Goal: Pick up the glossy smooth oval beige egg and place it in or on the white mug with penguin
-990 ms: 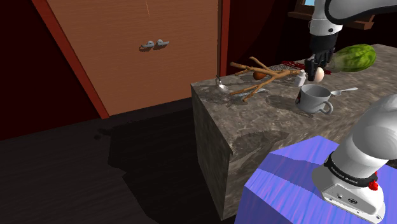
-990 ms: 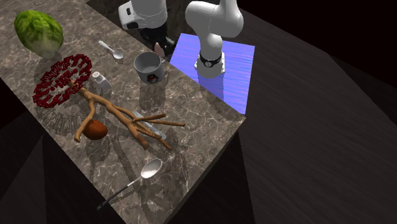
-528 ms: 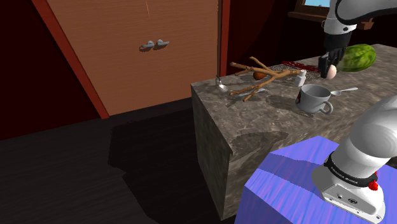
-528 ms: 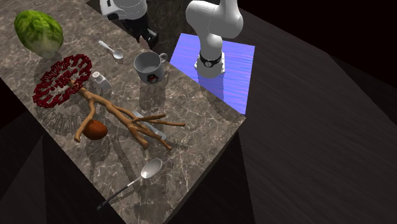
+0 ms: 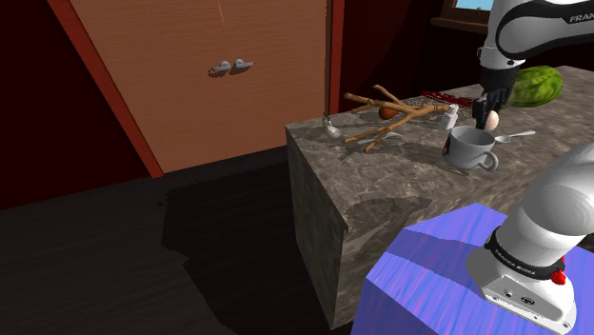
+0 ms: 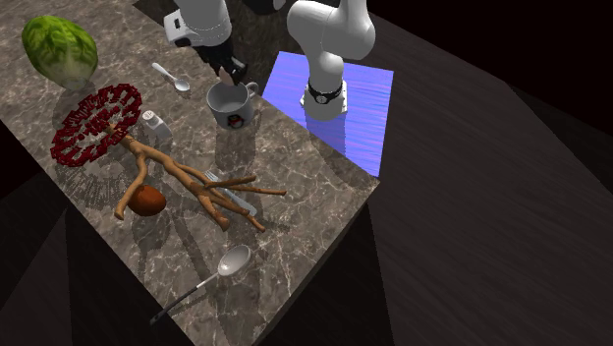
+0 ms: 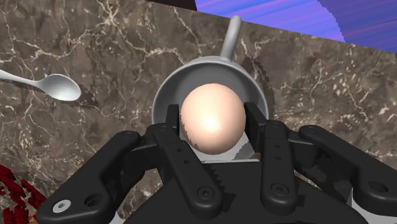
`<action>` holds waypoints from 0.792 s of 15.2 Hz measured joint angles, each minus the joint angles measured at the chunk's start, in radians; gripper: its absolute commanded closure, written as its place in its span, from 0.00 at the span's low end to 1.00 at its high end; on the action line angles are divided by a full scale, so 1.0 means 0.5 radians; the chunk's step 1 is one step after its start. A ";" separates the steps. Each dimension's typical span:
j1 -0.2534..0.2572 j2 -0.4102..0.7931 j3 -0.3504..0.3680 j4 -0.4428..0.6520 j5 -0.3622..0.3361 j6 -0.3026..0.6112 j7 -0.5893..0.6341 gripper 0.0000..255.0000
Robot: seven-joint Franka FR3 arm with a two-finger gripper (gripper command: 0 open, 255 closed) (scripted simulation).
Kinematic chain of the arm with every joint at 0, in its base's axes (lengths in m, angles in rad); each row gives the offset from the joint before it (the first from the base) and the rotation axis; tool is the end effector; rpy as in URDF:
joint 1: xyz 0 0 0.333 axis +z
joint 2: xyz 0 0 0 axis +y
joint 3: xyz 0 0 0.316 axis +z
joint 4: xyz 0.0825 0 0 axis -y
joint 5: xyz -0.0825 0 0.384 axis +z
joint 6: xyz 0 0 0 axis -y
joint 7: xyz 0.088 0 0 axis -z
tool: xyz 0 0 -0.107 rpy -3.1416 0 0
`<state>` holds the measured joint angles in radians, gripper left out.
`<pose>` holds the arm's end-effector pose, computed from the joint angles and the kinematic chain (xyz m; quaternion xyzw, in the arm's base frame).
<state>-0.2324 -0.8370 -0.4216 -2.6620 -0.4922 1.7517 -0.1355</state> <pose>0.2203 -0.2229 0.4532 0.9871 -0.1268 -0.0730 0.0648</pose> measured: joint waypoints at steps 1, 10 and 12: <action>0.001 0.009 -0.007 -0.018 -0.006 0.025 0.008 1.00; -0.011 0.035 -0.049 -0.109 -0.047 0.142 0.028 1.00; -0.011 0.035 -0.049 -0.109 -0.047 0.143 0.028 0.00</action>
<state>-0.2380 -0.8196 -0.4463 -2.7167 -0.5159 1.8230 -0.1217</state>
